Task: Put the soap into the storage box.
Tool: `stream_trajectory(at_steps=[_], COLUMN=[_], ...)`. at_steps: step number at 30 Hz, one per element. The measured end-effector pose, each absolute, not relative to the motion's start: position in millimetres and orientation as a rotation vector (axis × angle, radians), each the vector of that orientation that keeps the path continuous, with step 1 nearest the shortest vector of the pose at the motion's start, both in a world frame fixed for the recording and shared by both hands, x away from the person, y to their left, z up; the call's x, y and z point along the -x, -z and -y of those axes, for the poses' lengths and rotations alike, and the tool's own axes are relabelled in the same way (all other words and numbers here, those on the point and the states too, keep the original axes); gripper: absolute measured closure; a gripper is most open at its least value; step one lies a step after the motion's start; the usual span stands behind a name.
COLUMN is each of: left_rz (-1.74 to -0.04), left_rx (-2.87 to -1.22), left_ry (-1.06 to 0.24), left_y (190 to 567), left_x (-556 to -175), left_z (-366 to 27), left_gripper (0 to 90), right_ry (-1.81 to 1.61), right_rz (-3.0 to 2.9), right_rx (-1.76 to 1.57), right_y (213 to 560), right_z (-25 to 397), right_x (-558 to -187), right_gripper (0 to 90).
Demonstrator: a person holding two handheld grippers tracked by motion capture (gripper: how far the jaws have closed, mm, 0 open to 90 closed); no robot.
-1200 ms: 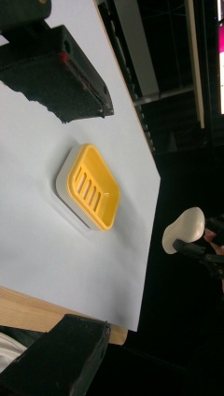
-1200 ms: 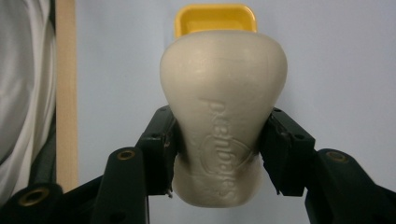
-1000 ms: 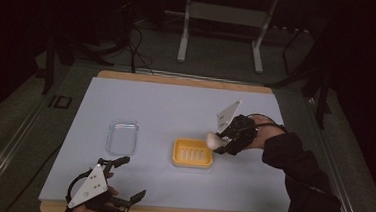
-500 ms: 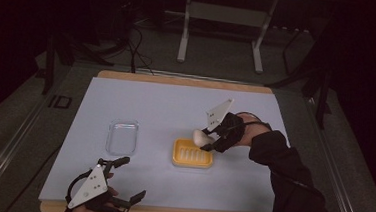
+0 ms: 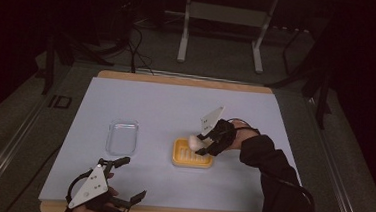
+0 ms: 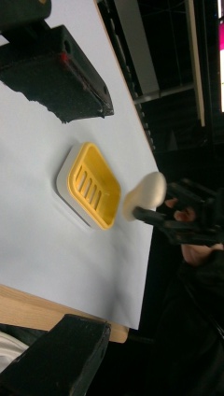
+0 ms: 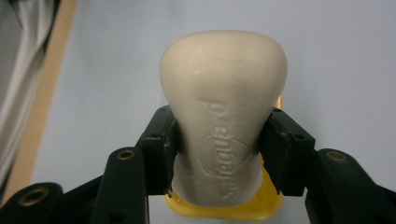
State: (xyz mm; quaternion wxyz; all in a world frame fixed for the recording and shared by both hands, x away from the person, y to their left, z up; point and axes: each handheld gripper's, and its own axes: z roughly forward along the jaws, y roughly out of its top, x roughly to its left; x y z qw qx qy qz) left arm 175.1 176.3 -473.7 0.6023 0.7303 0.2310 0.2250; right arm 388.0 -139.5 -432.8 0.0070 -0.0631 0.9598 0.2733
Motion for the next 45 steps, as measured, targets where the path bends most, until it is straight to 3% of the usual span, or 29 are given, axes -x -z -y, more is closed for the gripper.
stream_trajectory(at_steps=[12,26,32,41,43,45], left_rz=[-0.537,-0.534,-0.533,-0.534,-0.535,-0.535], left_rx=[-1.693,-1.698,-1.702,-1.702,-1.702,-1.702], left_ry=[-0.52,-0.52,-0.522,-0.523,-0.523,-0.523], left_y=[474,474,474,474,474,474], left_x=[-175,-175,-176,-176,-176,-176], left_z=[-176,-176,-176,-176,-176,-176], left_gripper=[0.8,0.7,0.7,0.7,0.8,0.7], right_ry=[-0.714,-0.686,-0.701,-0.798,-0.816,-0.818], right_rz=[-3.045,-3.083,-3.075,-3.006,-2.978,-2.922], right_rx=[0.213,0.118,0.079,-0.065,-0.133,-0.2], right_y=[473,494,491,455,448,442], right_z=[125,118,116,125,129,133], right_x=[-397,-401,-400,-397,-397,-396], right_gripper=[49.4,48.5,44.5,35.7,25.0,22.0])
